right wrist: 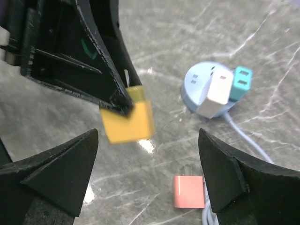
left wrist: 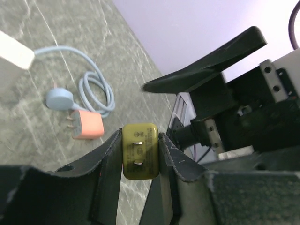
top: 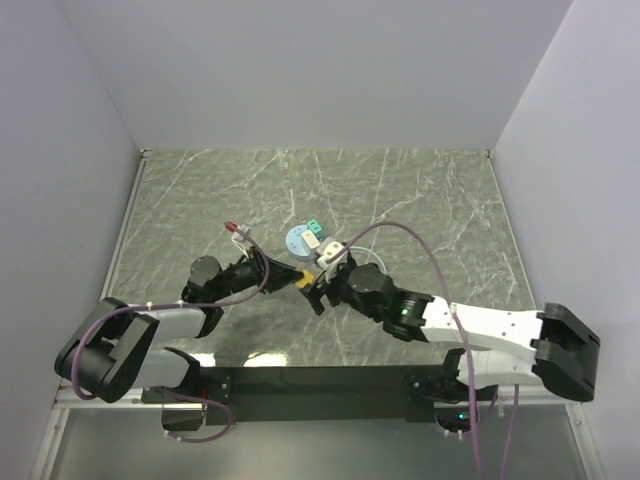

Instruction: Insert the plug

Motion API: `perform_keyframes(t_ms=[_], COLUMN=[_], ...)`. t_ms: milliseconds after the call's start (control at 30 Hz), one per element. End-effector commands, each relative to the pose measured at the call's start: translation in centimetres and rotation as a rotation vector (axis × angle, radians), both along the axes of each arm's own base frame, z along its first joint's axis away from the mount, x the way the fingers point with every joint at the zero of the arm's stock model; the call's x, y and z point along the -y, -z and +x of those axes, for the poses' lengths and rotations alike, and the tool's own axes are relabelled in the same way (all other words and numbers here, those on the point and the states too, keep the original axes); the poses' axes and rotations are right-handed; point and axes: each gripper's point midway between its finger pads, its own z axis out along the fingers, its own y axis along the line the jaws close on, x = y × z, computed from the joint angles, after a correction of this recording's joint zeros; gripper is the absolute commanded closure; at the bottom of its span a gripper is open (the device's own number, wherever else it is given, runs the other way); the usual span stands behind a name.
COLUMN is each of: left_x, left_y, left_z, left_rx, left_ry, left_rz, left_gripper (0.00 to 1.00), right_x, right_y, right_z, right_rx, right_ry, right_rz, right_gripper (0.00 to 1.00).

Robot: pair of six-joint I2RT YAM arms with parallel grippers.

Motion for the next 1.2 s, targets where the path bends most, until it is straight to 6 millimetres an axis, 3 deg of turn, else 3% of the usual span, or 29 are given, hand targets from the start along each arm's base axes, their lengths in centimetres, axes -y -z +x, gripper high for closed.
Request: perform_keyframes(t_ms=[0,33,167,300,500,733,967,1167], left_x=[-0.7,-0.9,-1.6,-1.7,-2.1,-1.7,-1.3,-0.7], left_y=[-3.9,-4.5,-8.1,-11.5,-15.9,-18.8,-19.8,-20.5], left_z=[1.3,1.5,1.6,1.1,-0.4,-2.4,-3.2,-3.5], left_rx=[0.149,0.16,0.287,0.391,0.515,0.605,0.638,0.654], left_ry=[-0.032,-0.047,-0.076,-0.076,-0.071,-0.023,-0.008,0.016], left_rz=[-0.072,-0.087,-0.168,-0.245,-0.379,-0.49,-0.513,-0.53], left_gripper=[1.0,1.0,1.0,1.0,1.0,0.99,0.99,0.99], right_x=[1.2,1.7,3.6,2.9,2.0,1.5,2.6,2.8], right_y=[-3.5,-4.9,-6.9,-10.3,-13.3,-12.6,-11.2,-10.5], right_z=[0.2,-0.1,0.1,-1.7,-2.5,-1.5,-0.3,-0.5], right_rx=[0.028,0.026,-0.013,-0.043,-0.09,-0.202,-0.218,-0.231], right_ry=[0.021,0.019,0.005,-0.161,-0.286,-0.305,-0.224,-0.218], right_rz=[0.142,0.204,0.358,0.524,0.68,0.752,0.751,0.763], right_gripper=[0.07,0.07,0.06,0.07,0.13,0.21,0.22,0.23])
